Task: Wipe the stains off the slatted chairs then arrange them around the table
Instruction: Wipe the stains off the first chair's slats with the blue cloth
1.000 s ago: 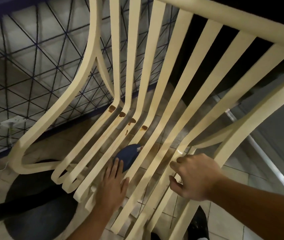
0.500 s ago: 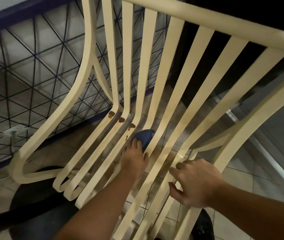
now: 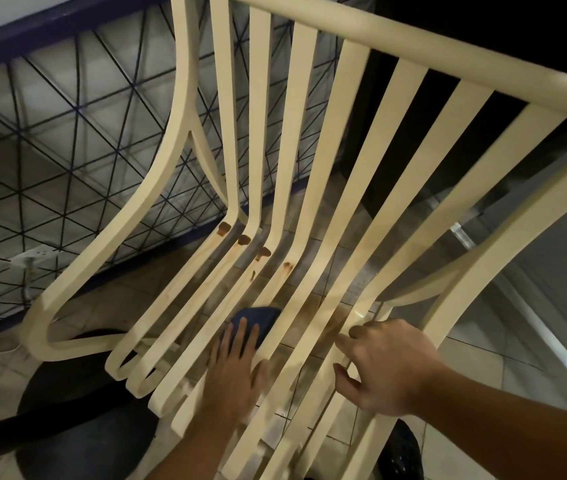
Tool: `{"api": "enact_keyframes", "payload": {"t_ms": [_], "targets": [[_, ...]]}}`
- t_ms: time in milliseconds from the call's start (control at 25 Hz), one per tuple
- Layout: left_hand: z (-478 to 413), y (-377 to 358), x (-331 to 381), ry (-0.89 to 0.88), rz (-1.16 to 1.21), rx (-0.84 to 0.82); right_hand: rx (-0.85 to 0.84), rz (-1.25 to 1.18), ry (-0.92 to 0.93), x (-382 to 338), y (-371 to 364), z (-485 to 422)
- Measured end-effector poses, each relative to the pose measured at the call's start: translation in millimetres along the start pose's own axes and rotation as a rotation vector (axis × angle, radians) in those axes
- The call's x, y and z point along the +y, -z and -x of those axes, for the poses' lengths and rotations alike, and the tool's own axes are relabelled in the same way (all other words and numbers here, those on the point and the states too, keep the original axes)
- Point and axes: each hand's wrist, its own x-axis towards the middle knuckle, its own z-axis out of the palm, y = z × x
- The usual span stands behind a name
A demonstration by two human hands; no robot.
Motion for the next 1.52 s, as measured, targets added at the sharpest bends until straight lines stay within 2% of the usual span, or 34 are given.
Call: {"api": "enact_keyframes", "payload": {"t_ms": [200, 680, 920, 1120, 1280, 1520], "targets": [[11.2, -2.8, -18.1, -0.002, 0.026, -0.075, 0.007, -0.014, 0.006, 0.5, -0.5, 0.7], [-135.2, 51.9, 78.6, -0.06, 0.103, -0.108, -0.044, -0.036, -0.019, -1.4, 1.5, -3.1], [-83.7, 34.8, 53.9, -0.087, 0.063, 0.003, -0.072, -0.014, -0.045, -3.1, 2.3, -3.1], [-39.6, 27.8, 24.7, -0.042, -0.03, -0.027, -0.069, 0.0, -0.049, -4.6, 2.8, -1.8], [-52.0, 40.8, 34.4, -0.006, 0.028, -0.077, -0.069, -0.019, -0.05, -2.6, 0.2, -2.0], [-119.0, 52.0, 75.4, -0.034, 0.055, -0.071, -0.074, -0.014, -0.051, -3.0, 1.4, -5.1]]}}
